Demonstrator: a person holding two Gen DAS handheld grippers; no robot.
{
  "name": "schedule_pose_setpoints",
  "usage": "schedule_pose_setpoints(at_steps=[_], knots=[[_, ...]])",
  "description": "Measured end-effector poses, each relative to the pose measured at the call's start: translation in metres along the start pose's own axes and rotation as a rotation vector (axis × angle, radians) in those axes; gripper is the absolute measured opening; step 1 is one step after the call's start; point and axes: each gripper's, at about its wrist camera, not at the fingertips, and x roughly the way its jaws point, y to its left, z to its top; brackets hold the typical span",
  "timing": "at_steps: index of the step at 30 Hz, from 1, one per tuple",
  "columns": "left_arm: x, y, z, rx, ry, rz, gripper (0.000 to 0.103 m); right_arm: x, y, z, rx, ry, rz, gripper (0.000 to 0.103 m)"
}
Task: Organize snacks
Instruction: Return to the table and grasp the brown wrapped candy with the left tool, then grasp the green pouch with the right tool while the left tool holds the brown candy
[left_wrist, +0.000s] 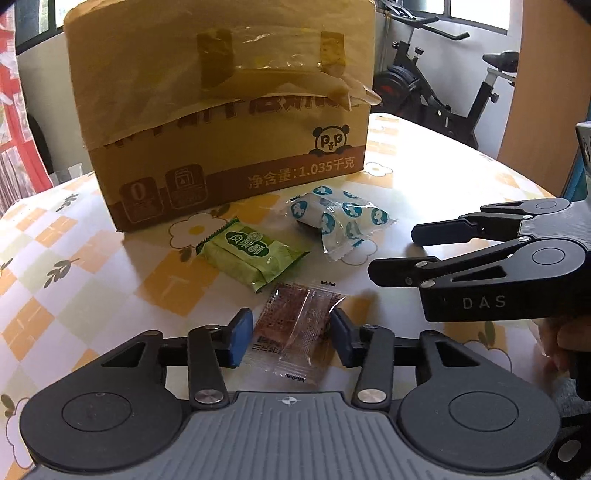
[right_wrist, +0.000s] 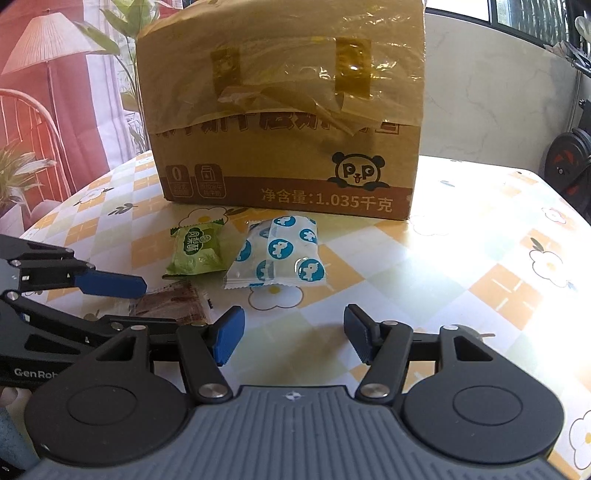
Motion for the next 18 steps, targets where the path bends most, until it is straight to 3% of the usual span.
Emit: schedule_pose_setpoints(at_steps=[18], knots=[[-0.012, 0.049, -0.005, -0.224, 0.015, 0.251, 0.048, 0.001, 0.003, 0.000, -0.017, 0.003, -0.008, 0.064]])
